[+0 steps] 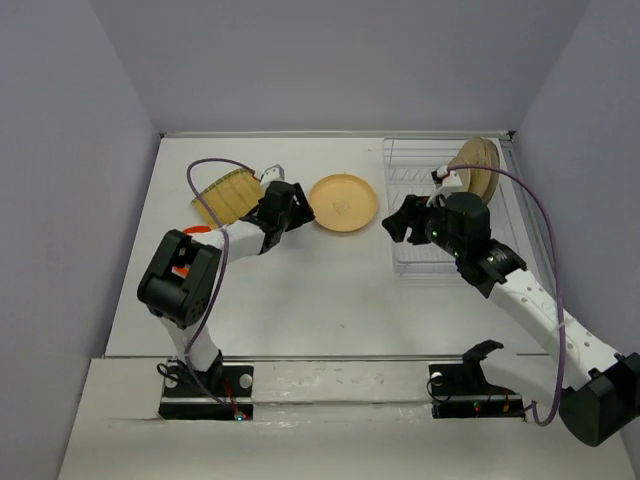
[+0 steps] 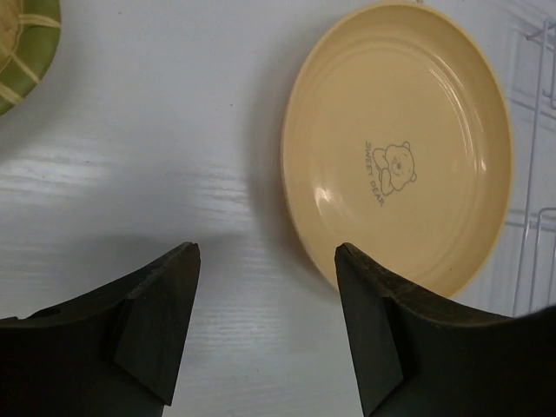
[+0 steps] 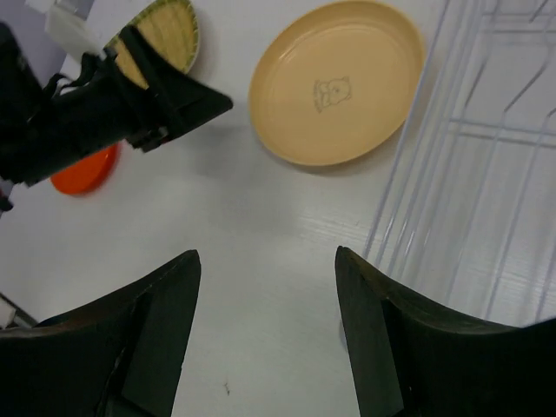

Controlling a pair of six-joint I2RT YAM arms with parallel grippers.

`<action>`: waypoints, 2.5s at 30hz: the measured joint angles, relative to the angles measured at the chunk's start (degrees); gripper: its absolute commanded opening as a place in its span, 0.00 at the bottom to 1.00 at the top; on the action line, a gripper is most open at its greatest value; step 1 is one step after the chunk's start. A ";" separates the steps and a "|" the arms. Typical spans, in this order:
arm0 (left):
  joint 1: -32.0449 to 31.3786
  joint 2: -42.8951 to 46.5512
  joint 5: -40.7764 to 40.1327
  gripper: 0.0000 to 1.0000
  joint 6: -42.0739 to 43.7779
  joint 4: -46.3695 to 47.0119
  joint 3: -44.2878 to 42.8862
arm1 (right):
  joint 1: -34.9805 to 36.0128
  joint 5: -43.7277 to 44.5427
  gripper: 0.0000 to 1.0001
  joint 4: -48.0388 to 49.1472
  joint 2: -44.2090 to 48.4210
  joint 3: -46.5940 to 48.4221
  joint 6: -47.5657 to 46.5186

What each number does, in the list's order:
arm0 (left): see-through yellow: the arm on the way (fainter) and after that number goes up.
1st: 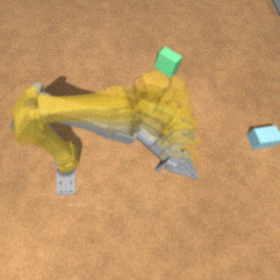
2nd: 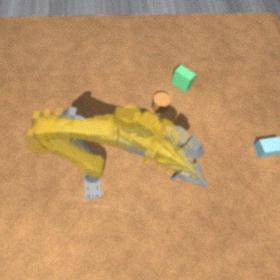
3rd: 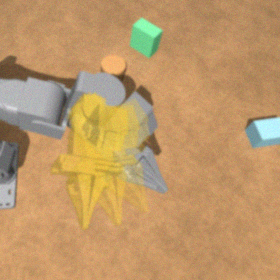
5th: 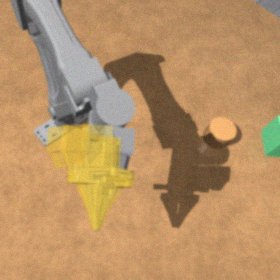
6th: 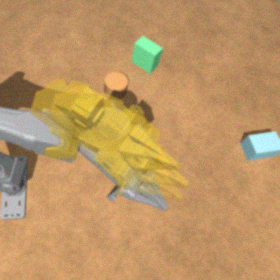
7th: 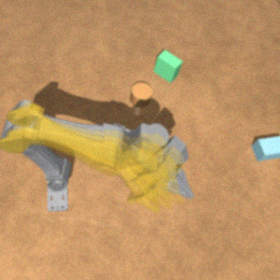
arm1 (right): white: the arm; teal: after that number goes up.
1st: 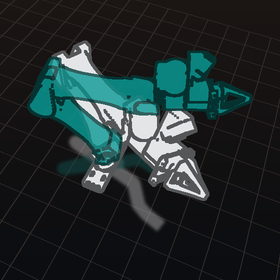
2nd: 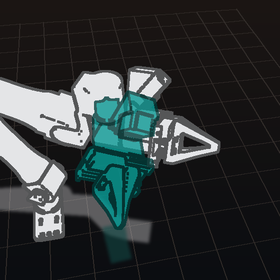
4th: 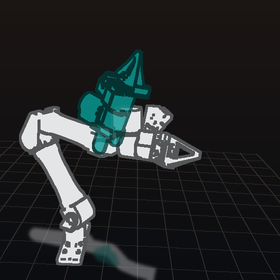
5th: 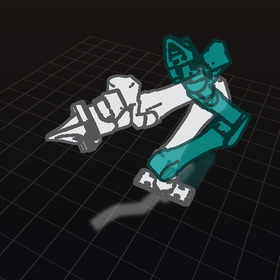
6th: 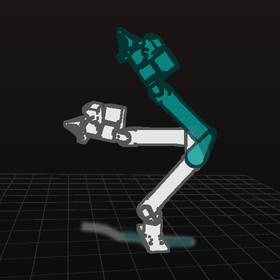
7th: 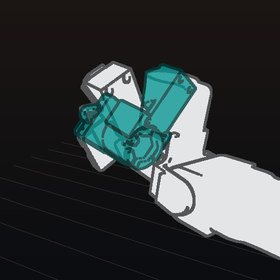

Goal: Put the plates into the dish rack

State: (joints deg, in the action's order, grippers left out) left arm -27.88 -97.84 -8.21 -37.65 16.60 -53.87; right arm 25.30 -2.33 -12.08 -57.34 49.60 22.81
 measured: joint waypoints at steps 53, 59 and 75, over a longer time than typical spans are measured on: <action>-12.94 43.06 -2.29 0.88 11.45 -10.93 11.89 | 1.38 -8.61 0.07 4.57 -6.71 3.10 2.38; -12.92 51.93 -3.04 0.99 15.45 -17.57 8.15 | -1.38 11.08 0.07 -4.24 -8.85 12.17 -3.58; -12.87 57.27 -8.52 0.99 23.28 -24.68 11.87 | -6.27 52.65 0.07 -9.60 -29.70 34.71 -24.96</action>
State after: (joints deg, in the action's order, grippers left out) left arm -40.75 -40.58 -16.73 -14.37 -8.08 -42.00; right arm 19.03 50.33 -21.67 -87.05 84.31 -2.15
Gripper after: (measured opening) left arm 0.990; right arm 0.187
